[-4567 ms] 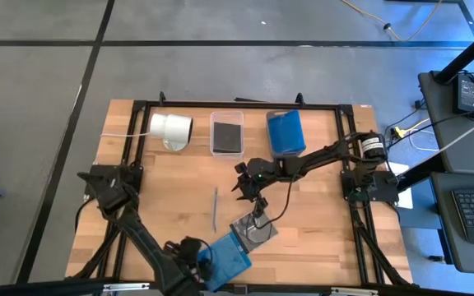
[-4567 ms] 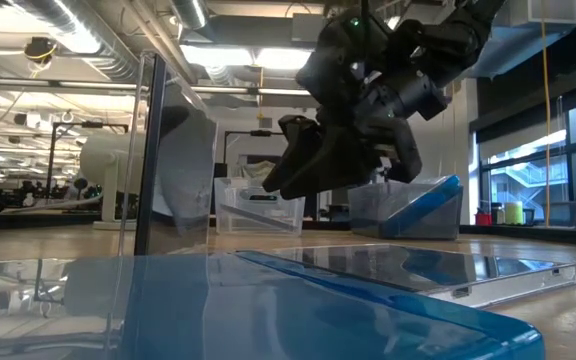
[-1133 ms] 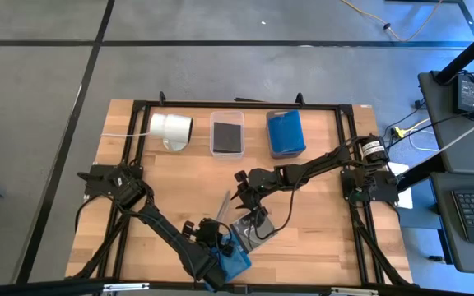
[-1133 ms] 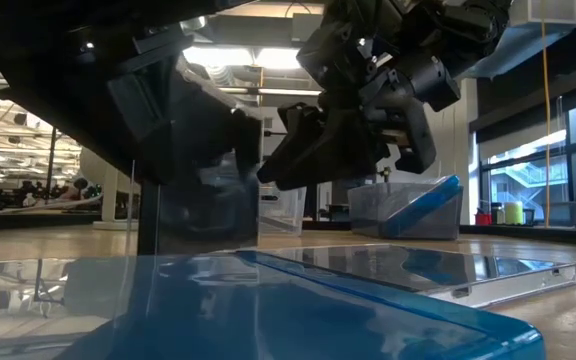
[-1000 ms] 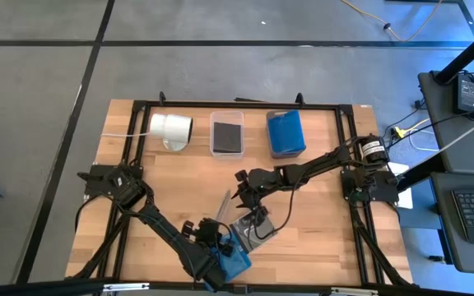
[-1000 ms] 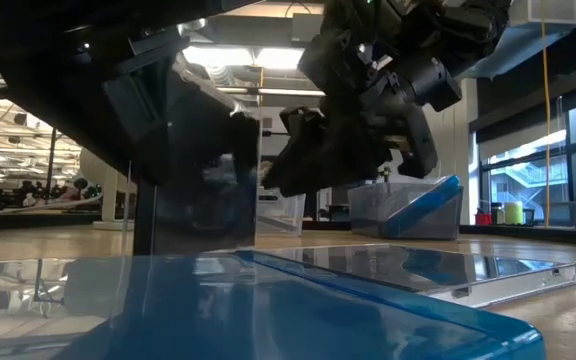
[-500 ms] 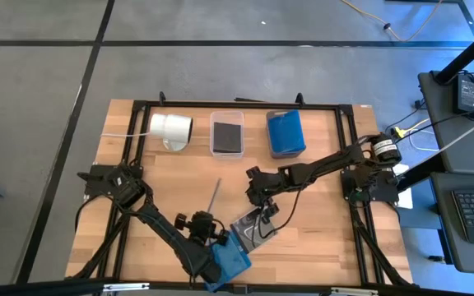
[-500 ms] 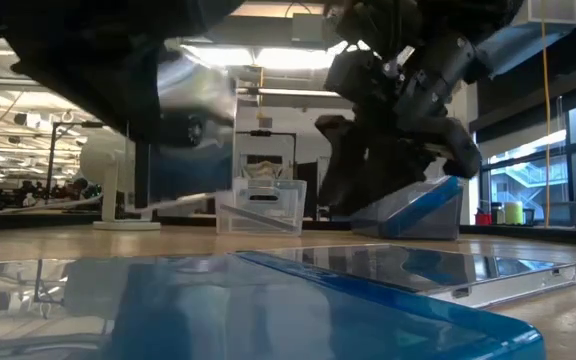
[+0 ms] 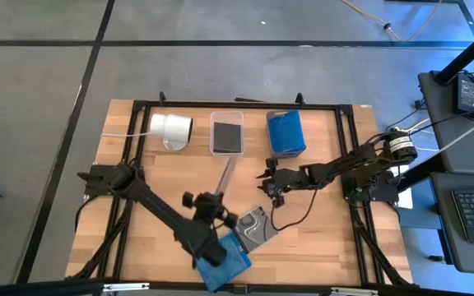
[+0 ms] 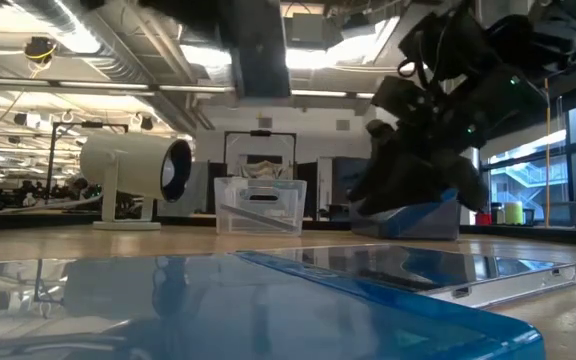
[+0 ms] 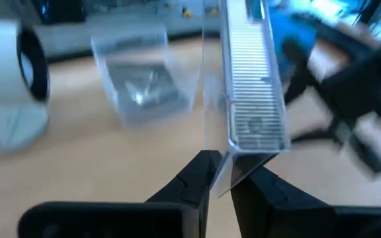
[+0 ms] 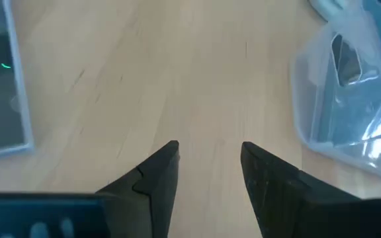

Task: Pick & place jewel cases by type
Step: Put the left black cd case into the white bin

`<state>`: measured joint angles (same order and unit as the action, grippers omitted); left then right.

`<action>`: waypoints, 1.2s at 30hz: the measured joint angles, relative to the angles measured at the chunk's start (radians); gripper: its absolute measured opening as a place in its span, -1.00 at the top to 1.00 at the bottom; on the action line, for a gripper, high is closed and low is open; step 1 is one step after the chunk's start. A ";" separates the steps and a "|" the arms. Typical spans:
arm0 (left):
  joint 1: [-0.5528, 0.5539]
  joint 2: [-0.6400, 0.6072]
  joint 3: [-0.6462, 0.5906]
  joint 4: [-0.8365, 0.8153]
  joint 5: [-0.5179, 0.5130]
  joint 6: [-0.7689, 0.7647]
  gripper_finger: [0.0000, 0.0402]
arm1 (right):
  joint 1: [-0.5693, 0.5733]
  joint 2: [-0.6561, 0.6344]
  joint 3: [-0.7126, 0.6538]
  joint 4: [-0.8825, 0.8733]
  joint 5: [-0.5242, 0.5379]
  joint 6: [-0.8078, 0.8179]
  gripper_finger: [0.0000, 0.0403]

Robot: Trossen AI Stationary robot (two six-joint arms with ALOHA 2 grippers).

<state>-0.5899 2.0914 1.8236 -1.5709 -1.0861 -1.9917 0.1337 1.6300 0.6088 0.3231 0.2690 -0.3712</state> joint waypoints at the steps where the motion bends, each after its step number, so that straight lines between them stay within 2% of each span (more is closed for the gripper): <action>1: 0.010 -0.023 0.000 0.000 -0.025 0.023 0.75 | 0.000 -0.006 -0.008 0.009 -0.001 -0.001 0.17; 3: 0.036 -0.062 0.000 0.000 -0.075 0.057 0.75 | 0.000 -0.012 -0.019 0.012 -0.006 -0.003 0.17; 8: 0.121 -0.103 0.000 0.000 -0.278 0.067 0.80 | 0.000 -0.011 -0.025 0.011 -0.008 -0.008 0.17; 11: 0.180 -0.098 -0.004 0.008 -0.324 0.048 0.81 | 0.000 -0.011 -0.025 0.010 -0.009 -0.007 0.17; 17: 0.282 -0.103 -0.093 0.001 -0.237 0.005 0.79 | 0.001 -0.011 -0.025 0.009 -0.010 -0.004 0.17; 21: 0.323 -0.139 -0.129 0.000 -0.234 0.010 0.82 | 0.001 -0.011 -0.025 0.009 -0.034 -0.004 0.17; 29: 0.358 -0.340 -0.195 0.016 -0.225 0.129 0.80 | 0.001 -0.011 -0.025 0.009 -0.035 -0.004 0.17; 33: 0.357 -0.425 -0.285 0.184 -0.203 0.203 0.83 | 0.000 -0.010 -0.025 0.010 -0.035 -0.004 0.17; 36: 0.371 -0.457 -0.399 0.410 -0.149 0.304 0.83 | 0.001 -0.010 -0.025 0.021 -0.035 -0.004 0.17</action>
<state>-0.2187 1.6343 1.4248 -1.1609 -1.2351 -1.6881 0.1343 1.6196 0.5842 0.3444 0.2344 -0.3752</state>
